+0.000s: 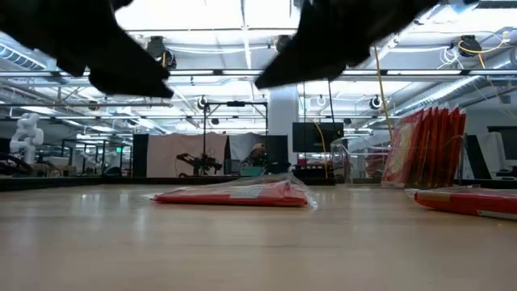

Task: Sort popcorn bags into baskets
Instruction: Put the red popcorn bag into the transparent bin

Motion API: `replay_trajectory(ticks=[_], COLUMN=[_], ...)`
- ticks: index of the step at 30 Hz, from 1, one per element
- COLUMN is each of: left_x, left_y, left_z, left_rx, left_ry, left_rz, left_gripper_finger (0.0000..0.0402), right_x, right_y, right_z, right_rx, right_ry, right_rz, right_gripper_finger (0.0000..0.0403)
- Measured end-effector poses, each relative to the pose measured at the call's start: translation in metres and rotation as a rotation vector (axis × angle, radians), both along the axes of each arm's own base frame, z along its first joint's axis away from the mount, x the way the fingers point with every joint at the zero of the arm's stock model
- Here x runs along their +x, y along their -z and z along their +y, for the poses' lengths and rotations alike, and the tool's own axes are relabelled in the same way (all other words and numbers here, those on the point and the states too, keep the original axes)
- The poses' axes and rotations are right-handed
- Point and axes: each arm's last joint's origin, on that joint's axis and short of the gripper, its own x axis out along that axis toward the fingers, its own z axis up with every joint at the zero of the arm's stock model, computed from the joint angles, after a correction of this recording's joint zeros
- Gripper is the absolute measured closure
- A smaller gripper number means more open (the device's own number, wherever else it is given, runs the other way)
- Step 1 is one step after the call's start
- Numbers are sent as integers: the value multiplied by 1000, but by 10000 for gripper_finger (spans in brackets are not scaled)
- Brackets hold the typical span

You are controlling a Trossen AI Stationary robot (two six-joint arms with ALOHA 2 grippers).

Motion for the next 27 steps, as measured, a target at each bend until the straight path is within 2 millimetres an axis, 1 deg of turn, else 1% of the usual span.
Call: replay_trajectory(ticks=[3,7,12,15,18,23,27], left_x=[4,10,23,31,37,42,42], left_y=[7,22,46,62,75,84,85], left_z=[4,16,37,47,54,62,64], left_rx=[0,49,60,24,-22,-70,-64], left_ry=[13,-34,-125,-118,-118,-148,-137], left_rz=[49,130,213,275,308,327,333], left_gripper_finger=[98,129,176,207,238,281,300], right_x=[-7,-17,-27,-29,-28,-24,-28], right_y=[11,23,32,34,35,37,48], right_z=[-1,-3,-10,-13,-20,-30,-41], right_rx=[3,-50,-262,-379,-471,-624,-715], right_ry=[1,-13,-120,-205,-264,-378,-480], right_rz=[74,181,352,408,451,497,551], right_gripper_finger=[393,358,301,270,247,218,206])
